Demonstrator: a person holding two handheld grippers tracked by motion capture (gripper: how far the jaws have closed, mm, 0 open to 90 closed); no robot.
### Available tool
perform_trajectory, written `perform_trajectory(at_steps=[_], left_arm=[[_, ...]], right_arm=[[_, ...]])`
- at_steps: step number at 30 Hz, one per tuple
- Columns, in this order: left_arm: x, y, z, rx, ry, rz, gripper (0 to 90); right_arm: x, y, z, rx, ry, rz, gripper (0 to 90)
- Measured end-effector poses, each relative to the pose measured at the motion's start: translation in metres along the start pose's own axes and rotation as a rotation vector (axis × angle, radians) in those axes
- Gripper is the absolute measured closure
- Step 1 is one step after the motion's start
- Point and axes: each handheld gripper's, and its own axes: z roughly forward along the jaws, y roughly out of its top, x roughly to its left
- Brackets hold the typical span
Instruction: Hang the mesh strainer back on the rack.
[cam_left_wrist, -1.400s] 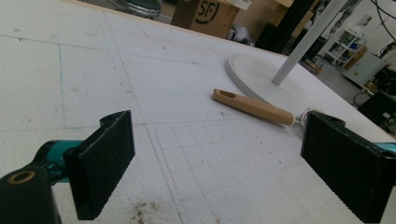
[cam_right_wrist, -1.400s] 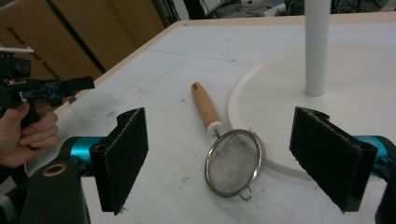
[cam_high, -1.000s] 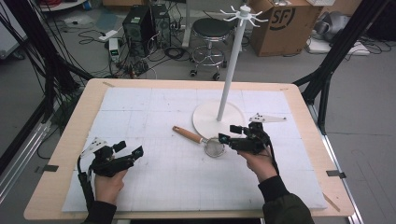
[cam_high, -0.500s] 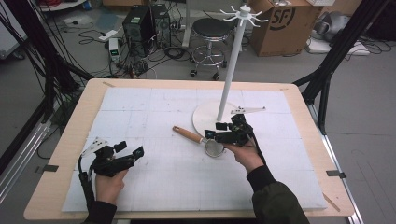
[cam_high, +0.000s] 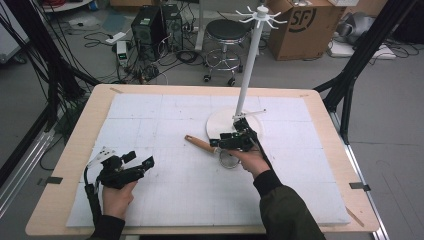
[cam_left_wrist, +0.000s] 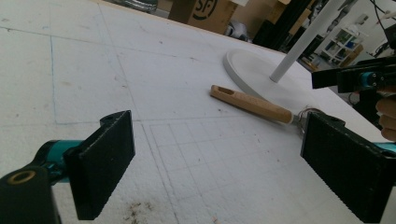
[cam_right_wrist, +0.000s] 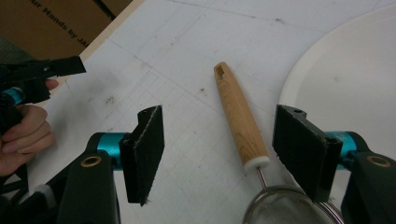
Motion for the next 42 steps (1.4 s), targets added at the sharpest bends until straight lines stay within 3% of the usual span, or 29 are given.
perform_trajectory(at_steps=[17, 29, 33, 38, 42], left_arm=[[-0.002, -0.001, 0.002, 0.018, -0.003, 0.001, 10.6], [-0.001, -0.001, 0.003, 0.034, -0.001, 0.003, 10.6], [-0.001, -0.001, 0.003, 0.033, -0.001, 0.003, 10.6], [-0.002, -0.001, 0.003, 0.035, 0.002, 0.004, 10.6], [-0.002, -0.002, 0.004, 0.037, 0.004, 0.001, 10.6]], right_arm=[[-0.006, 0.0, 0.039, 0.16, -0.044, 0.01, 36.6], [-0.005, -0.007, 0.054, 0.227, -0.074, -0.002, 36.3], [-0.005, -0.007, 0.054, 0.232, -0.081, -0.006, 40.3], [-0.002, -0.007, 0.054, 0.254, -0.099, -0.059, 44.6], [0.004, -0.008, 0.055, 0.276, -0.167, -0.123, 53.5]])
